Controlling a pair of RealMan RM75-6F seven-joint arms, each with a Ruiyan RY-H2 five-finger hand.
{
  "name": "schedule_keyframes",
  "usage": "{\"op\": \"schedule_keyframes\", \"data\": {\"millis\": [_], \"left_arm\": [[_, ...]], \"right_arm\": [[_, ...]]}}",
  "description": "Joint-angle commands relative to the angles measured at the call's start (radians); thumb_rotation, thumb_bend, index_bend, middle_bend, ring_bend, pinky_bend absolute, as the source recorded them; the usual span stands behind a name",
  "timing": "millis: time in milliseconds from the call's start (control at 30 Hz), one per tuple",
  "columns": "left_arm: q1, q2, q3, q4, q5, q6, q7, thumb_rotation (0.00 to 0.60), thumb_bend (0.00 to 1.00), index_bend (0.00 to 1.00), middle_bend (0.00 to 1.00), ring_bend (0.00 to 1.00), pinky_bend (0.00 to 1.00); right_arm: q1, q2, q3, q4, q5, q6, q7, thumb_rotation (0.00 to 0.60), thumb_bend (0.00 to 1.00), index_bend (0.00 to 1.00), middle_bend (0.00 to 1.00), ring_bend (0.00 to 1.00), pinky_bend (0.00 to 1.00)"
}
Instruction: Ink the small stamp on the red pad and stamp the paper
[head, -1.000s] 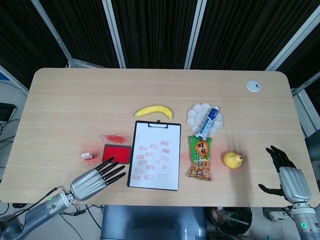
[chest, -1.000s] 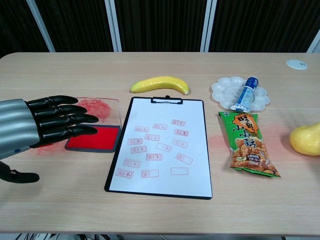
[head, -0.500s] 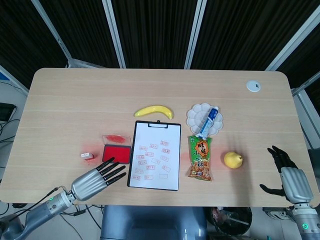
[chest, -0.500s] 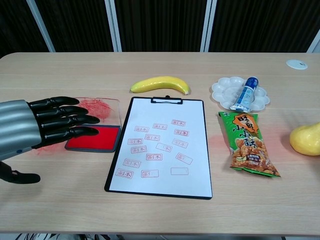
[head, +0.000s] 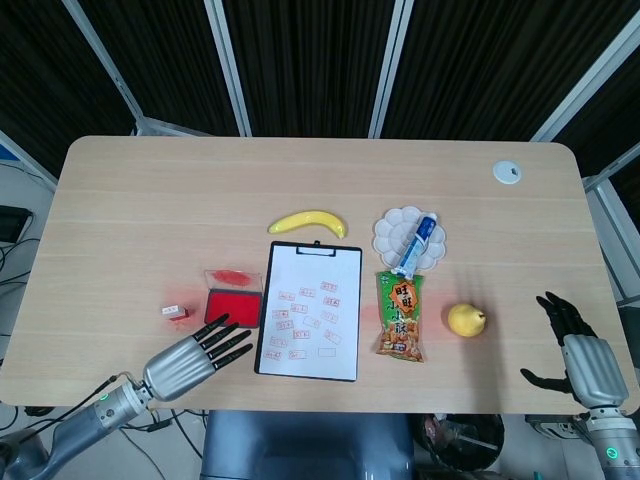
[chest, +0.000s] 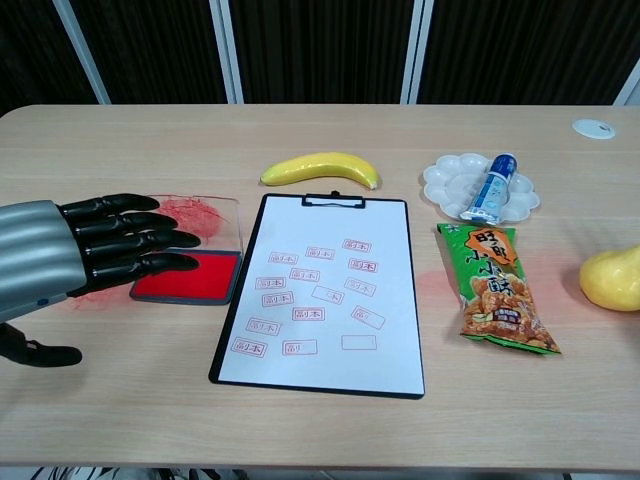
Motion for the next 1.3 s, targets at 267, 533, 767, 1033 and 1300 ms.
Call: {"op": "schedule_keyframes", "data": {"millis": [267, 533, 767, 1033, 1300], "left_arm": [[0.010, -0.011, -0.039, -0.011, -0.058, -0.001, 0.012, 0.600, 0.09, 0.00, 0.00, 0.00, 0.08], [0.076, -0.002, -0.140, -0.124, -0.247, 0.027, 0.076, 0.600, 0.10, 0.00, 0.01, 0.23, 0.37], [0.112, 0.055, -0.221, -0.250, -0.464, -0.007, 0.155, 0.600, 0.11, 0.05, 0.15, 0.53, 0.69], [0.083, 0.094, -0.296, -0.315, -0.720, -0.125, 0.210, 0.600, 0.15, 0.18, 0.32, 0.81, 0.97], [0.026, 0.060, -0.318, -0.302, -0.852, -0.206, 0.261, 0.600, 0.17, 0.27, 0.40, 0.85, 1.00]], "right_arm": [[0.005, 0.001, 0.003, 0.001, 0.013, -0.016, 0.011, 0.600, 0.05, 0.08, 0.00, 0.00, 0.22], [0.009, 0.006, 0.002, -0.011, 0.025, -0.035, 0.028, 0.600, 0.05, 0.08, 0.00, 0.00, 0.22], [0.013, 0.012, 0.003, -0.020, 0.035, -0.050, 0.042, 0.600, 0.05, 0.08, 0.00, 0.00, 0.22], [0.015, 0.016, 0.000, -0.024, 0.034, -0.058, 0.040, 0.600, 0.05, 0.08, 0.00, 0.00, 0.22], [0.016, 0.016, 0.000, -0.024, 0.036, -0.060, 0.038, 0.600, 0.05, 0.08, 0.00, 0.00, 0.22]]}}
